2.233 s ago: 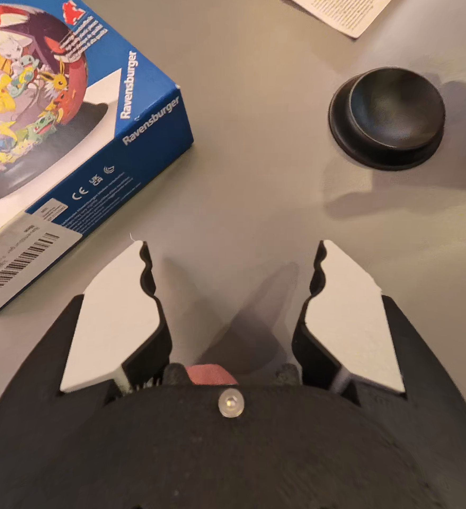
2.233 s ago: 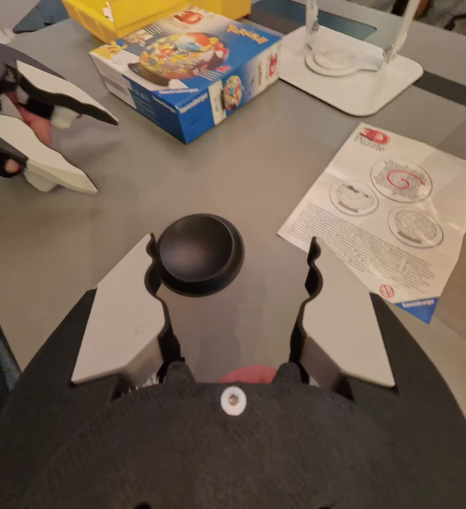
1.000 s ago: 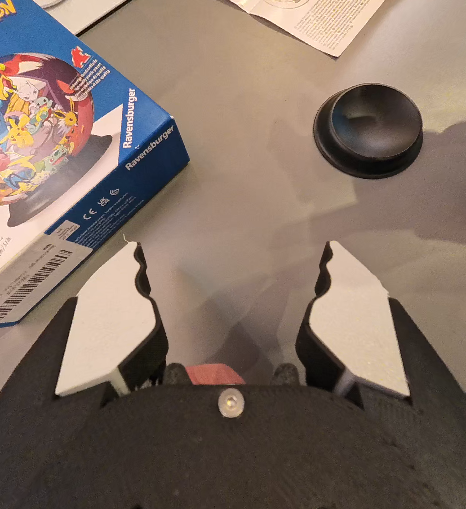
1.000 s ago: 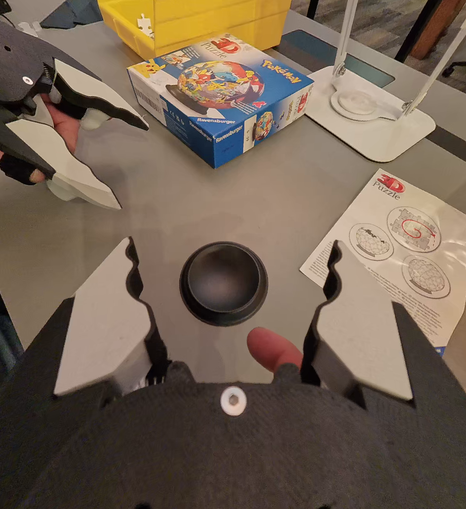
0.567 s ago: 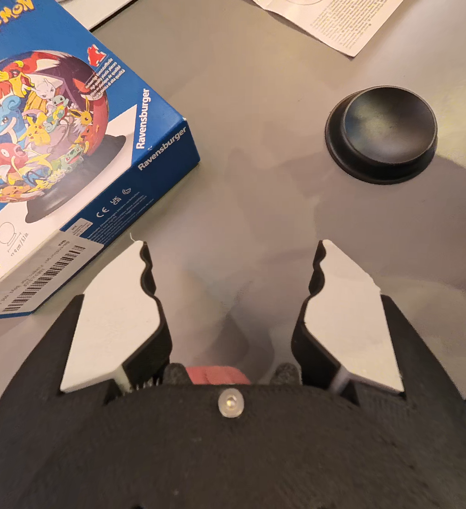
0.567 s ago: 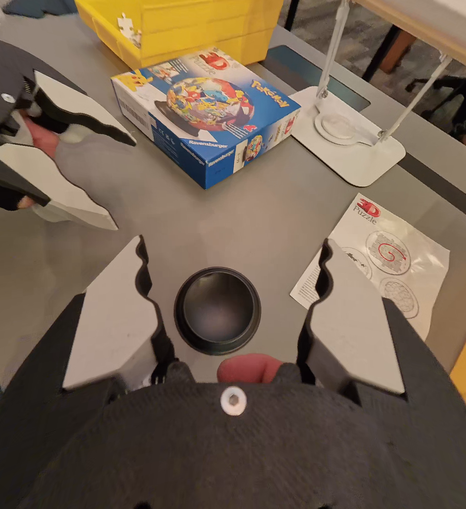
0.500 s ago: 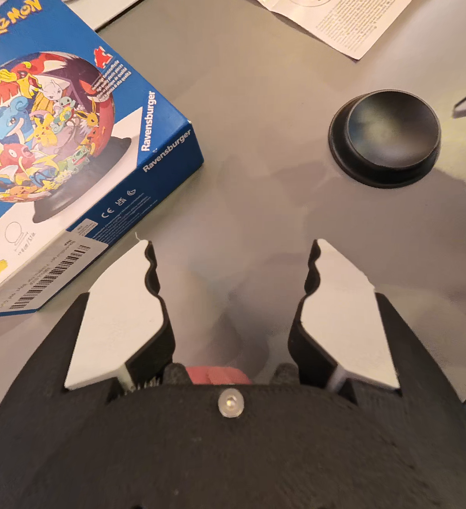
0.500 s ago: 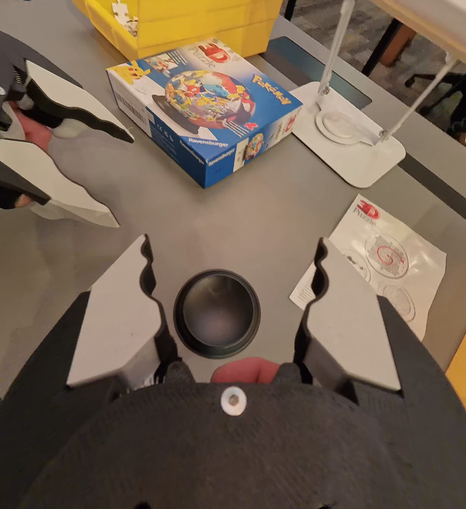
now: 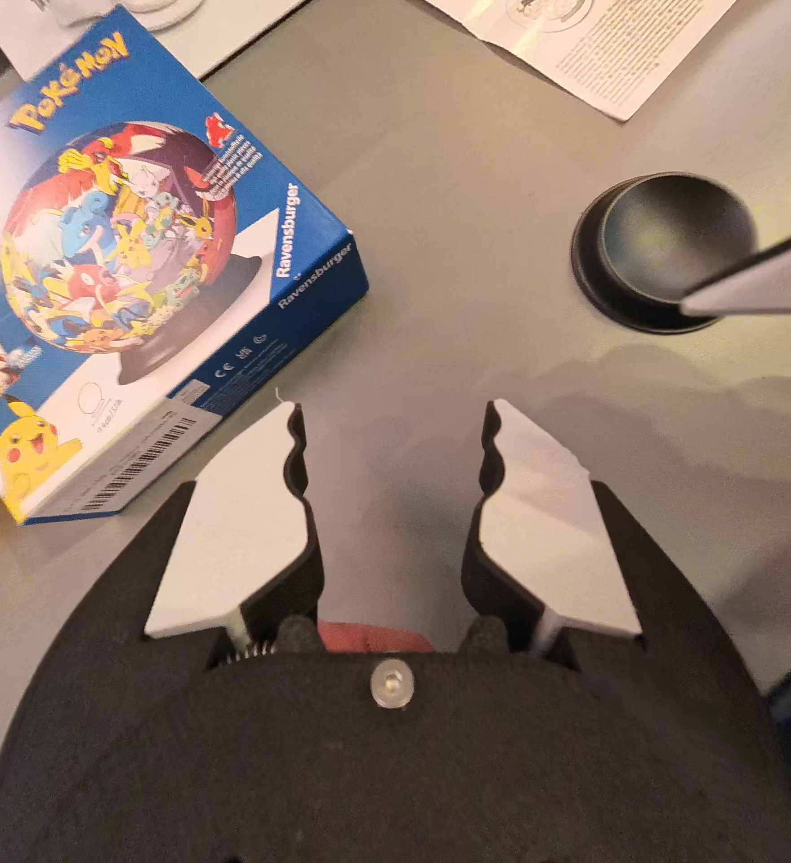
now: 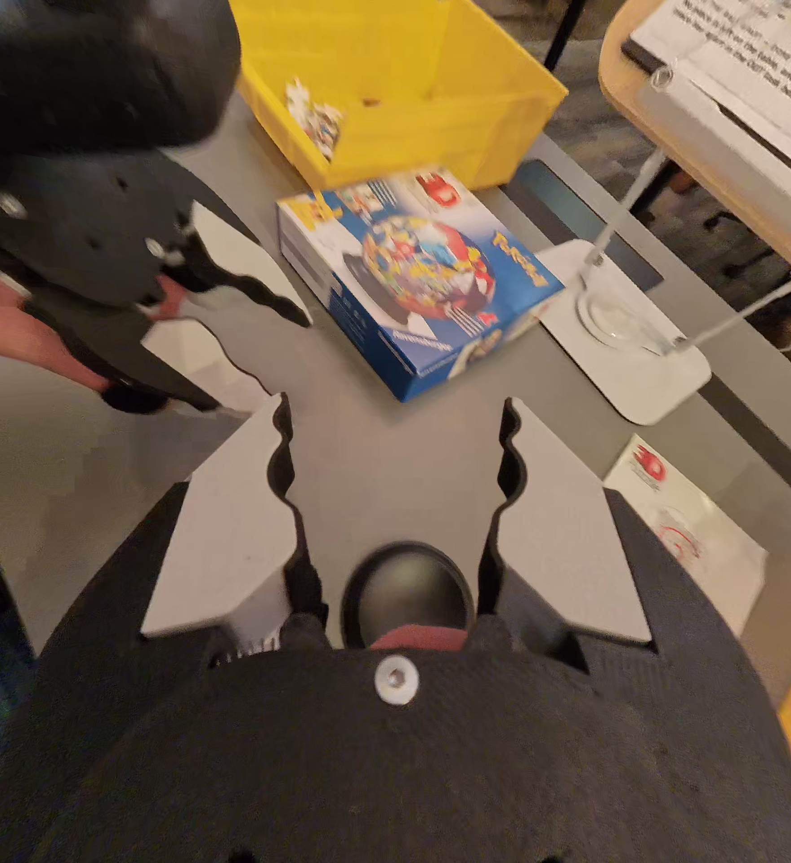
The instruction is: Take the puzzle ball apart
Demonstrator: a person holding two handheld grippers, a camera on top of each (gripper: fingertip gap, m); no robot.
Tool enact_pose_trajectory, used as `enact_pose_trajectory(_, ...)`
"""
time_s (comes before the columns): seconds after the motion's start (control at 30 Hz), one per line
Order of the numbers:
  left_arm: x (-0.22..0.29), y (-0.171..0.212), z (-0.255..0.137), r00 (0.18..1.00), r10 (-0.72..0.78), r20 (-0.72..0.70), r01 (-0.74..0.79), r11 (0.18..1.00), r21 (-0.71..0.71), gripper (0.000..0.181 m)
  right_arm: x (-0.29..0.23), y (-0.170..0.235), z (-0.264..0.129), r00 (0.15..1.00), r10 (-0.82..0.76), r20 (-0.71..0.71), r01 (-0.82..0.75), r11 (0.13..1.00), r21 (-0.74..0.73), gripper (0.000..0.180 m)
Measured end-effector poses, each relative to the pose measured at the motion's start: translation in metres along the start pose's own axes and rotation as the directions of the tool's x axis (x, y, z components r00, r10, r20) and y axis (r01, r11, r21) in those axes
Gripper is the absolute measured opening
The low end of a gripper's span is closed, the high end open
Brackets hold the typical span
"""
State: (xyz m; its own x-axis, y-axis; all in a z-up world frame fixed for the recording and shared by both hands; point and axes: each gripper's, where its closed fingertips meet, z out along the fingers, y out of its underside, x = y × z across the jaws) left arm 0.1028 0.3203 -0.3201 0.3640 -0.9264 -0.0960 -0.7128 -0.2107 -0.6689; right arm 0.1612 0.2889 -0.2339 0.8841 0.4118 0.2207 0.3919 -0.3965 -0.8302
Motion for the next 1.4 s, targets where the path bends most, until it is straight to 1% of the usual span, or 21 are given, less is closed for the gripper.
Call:
enact_pose_trajectory(0.03, -0.003, -0.001, 0.000, 0.999, 0.020, 0.025, -0.020, 1.000, -0.001, 0.074, -0.001, -0.004, -0.001, 1.000, 0.007, 0.009, -0.007, 1.000, 0.015, 0.092)
enact_pose_trajectory(0.1, -0.007, 0.000, 0.000, 0.998, 0.032, 0.055, -0.031, 0.999, -0.009, 0.084, -0.001, -0.006, -0.004, 1.000, -0.006, 0.009, 0.006, 1.000, 0.024, 0.107)
enact_pose_trajectory(0.13, -0.010, 0.001, 0.002, 0.997, 0.038, 0.072, -0.037, 0.999, -0.019, 0.090, -0.001, -0.005, -0.006, 1.000, -0.007, 0.005, 0.007, 1.000, 0.029, 0.110)
enact_pose_trajectory(0.23, -0.015, 0.003, 0.005, 0.995, 0.031, 0.096, -0.028, 0.999, -0.027, 0.095, -0.001, 0.000, -0.010, 1.000, 0.020, 0.011, -0.020, 0.999, 0.038, 0.110)
enact_pose_trajectory(0.4, -0.018, 0.001, 0.005, 0.991, 0.034, 0.131, -0.032, 0.999, -0.018, 0.096, 0.009, 0.017, -0.015, 0.998, -0.011, -0.062, 0.011, 1.000, -0.010, 0.110)
enact_pose_trajectory(0.47, -0.015, 0.000, 0.004, 0.993, 0.028, 0.112, -0.027, 1.000, -0.013, 0.101, 0.012, 0.031, -0.016, 0.998, -0.005, -0.061, 0.002, 0.999, -0.054, 0.119)
enact_pose_trajectory(0.5, -0.013, 0.000, 0.004, 0.995, 0.024, 0.101, -0.023, 1.000, -0.008, 0.103, 0.015, 0.037, -0.018, 0.998, 0.014, -0.058, -0.018, 0.998, -0.061, 0.119)
enact_pose_trajectory(0.53, -0.011, 0.001, 0.004, 0.996, 0.018, 0.084, -0.017, 1.000, -0.007, 0.105, 0.018, 0.044, -0.021, 0.998, 0.046, -0.044, -0.048, 0.997, -0.061, 0.120)
enact_pose_trajectory(0.6, -0.007, 0.005, 0.003, 0.999, 0.001, 0.051, 0.000, 1.000, -0.007, 0.115, 0.029, 0.060, -0.030, 0.993, 0.111, -0.042, -0.113, 0.991, -0.066, 0.130)
enact_pose_trajectory(0.7, -0.004, 0.011, 0.004, 1.000, -0.027, 0.013, 0.027, 1.000, -0.004, 0.115, 0.052, 0.091, -0.043, 0.987, 0.141, -0.079, -0.147, 0.987, -0.073, 0.128)
enact_pose_trajectory(0.77, 0.000, 0.014, 0.007, 0.999, -0.041, -0.020, 0.041, 0.999, 0.013, 0.118, 0.063, 0.118, -0.047, 0.981, 0.178, -0.070, -0.184, 0.978, -0.094, 0.128)
enact_pose_trajectory(0.8, 0.002, 0.018, 0.009, 0.999, -0.037, -0.023, 0.037, 0.999, 0.007, 0.122, 0.063, 0.132, -0.048, 0.979, 0.198, -0.052, -0.202, 0.972, -0.116, 0.133)
enact_pose_trajectory(0.87, 0.009, 0.035, 0.017, 0.997, -0.046, -0.056, 0.042, 0.997, -0.058, 0.134, 0.062, 0.159, -0.050, 0.976, 0.213, -0.035, -0.216, 0.963, -0.160, 0.148)
enact_pose_trajectory(0.9, 0.014, 0.039, 0.019, 0.996, -0.051, -0.077, 0.046, 0.997, -0.069, 0.135, 0.062, 0.172, -0.050, 0.975, 0.217, -0.040, -0.221, 0.957, -0.190, 0.147)
enact_pose_trajectory(0.93, 0.016, 0.043, 0.021, 0.995, -0.058, -0.083, 0.051, 0.996, -0.075, 0.131, 0.063, 0.183, -0.047, 0.974, 0.221, -0.059, -0.228, 0.951, -0.209, 0.145)
enact_pose_trajectory(1.0, 0.014, 0.050, 0.024, 0.997, -0.055, -0.062, 0.049, 0.994, -0.094, 0.128, 0.068, 0.200, -0.041, 0.966, 0.231, -0.117, -0.252, 0.942, -0.221, 0.123)
enact_pose_trajectory(1.13, 0.013, 0.050, 0.026, 0.998, -0.054, -0.039, 0.050, 0.994, -0.096, 0.120, 0.072, 0.202, -0.040, 0.960, 0.241, -0.146, -0.267, 0.943, -0.200, 0.102)
enact_pose_trajectory(1.2, 0.014, 0.050, 0.026, 0.998, -0.045, -0.048, 0.040, 0.994, -0.103, 0.122, 0.066, 0.199, -0.039, 0.967, 0.235, -0.100, -0.251, 0.947, -0.200, 0.117)
enact_pose_trajectory(1.27, 0.012, 0.051, 0.026, 0.999, -0.024, -0.042, 0.019, 0.994, -0.108, 0.128, 0.062, 0.201, -0.039, 0.972, 0.223, -0.075, -0.234, 0.949, -0.212, 0.119)
enact_pose_trajectory(1.3, 0.011, 0.051, 0.026, 0.999, -0.029, -0.040, 0.024, 0.994, -0.109, 0.128, 0.060, 0.203, -0.039, 0.972, 0.226, -0.063, -0.235, 0.946, -0.225, 0.128)
enact_pose_trajectory(1.4, 0.013, 0.053, 0.026, 0.996, -0.069, -0.056, 0.062, 0.992, -0.108, 0.121, 0.054, 0.205, -0.036, 0.968, 0.249, -0.036, -0.250, 0.936, -0.247, 0.136)
